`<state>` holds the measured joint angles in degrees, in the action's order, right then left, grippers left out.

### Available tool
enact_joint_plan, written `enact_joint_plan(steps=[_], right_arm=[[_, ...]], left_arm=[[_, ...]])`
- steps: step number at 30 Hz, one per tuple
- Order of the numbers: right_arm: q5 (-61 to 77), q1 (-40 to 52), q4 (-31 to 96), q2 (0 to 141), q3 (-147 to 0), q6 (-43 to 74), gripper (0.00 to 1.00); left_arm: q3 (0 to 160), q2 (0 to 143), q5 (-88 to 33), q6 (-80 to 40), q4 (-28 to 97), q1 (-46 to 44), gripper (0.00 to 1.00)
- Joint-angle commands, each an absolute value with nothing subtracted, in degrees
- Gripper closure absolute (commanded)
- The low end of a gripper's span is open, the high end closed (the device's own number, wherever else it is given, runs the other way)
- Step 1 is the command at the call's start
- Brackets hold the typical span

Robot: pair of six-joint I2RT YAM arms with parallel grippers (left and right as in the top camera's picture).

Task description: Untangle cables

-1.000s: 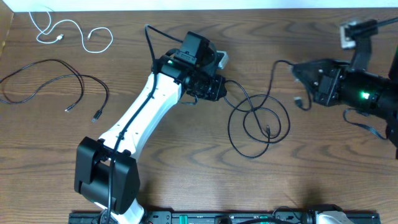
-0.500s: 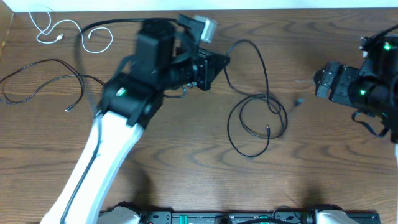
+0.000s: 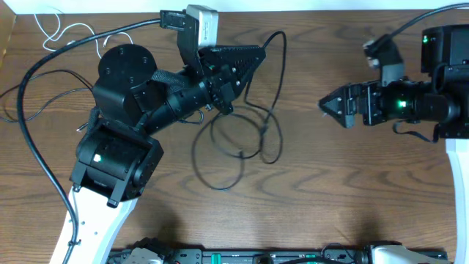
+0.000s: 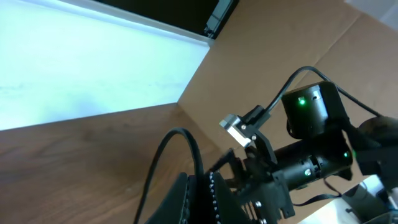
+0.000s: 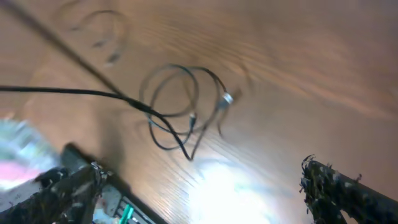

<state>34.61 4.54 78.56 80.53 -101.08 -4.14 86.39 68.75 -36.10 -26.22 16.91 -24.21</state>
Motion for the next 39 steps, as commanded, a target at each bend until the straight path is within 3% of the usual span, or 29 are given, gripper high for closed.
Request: enact_joint_plan(steps=[1, 12, 14, 16, 19, 23, 24, 27, 33, 39], right_arm=[[46.54, 6.31, 75.70, 80.49, -100.90, -9.30, 0.01], [43.94, 14.31, 66.02, 85.06, -100.90, -3.66, 0.01], [44.12, 15.16, 64.60, 86.74, -100.90, -2.50, 0.05], [44.10, 15.88, 63.61, 88.14, -100.90, -1.89, 0.13], [44.05, 16.19, 62.48, 89.30, -100.90, -1.89, 0.44], [44.07, 16.19, 60.84, 89.43, -100.90, -1.72, 0.73], [44.05, 16.19, 60.82, 89.43, -100.90, -1.72, 0.84], [44.05, 16.16, 60.90, 89.43, -100.90, -1.72, 0.99], [43.24, 15.99, 58.37, 87.18, -100.92, 1.30, 0.99], [28.95, 15.97, 54.33, 80.73, -100.92, 6.22, 0.99]], left_arm=[[87.79, 68.69, -36.91, -30.89, 15.57, -24.12, 0.92], [87.79, 68.69, -40.14, -33.61, 13.58, -24.34, 0.92], [87.79, 68.69, -40.12, -34.28, 13.58, -24.34, 0.93], [87.79, 68.69, -40.12, -34.39, 13.58, -24.34, 0.93], [87.79, 68.69, -40.10, -34.39, 13.82, -24.34, 0.93], [87.79, 68.69, -40.10, -34.39, 14.06, -24.34, 0.93], [87.79, 68.69, -40.10, -34.39, 14.04, -24.34, 0.92], [87.77, 68.73, -39.94, -34.24, 14.52, -24.34, 0.93], [87.77, 68.93, -33.32, -32.08, 23.46, -24.34, 0.93], [87.77, 69.01, -27.66, -28.88, 30.83, -24.34, 0.93]])
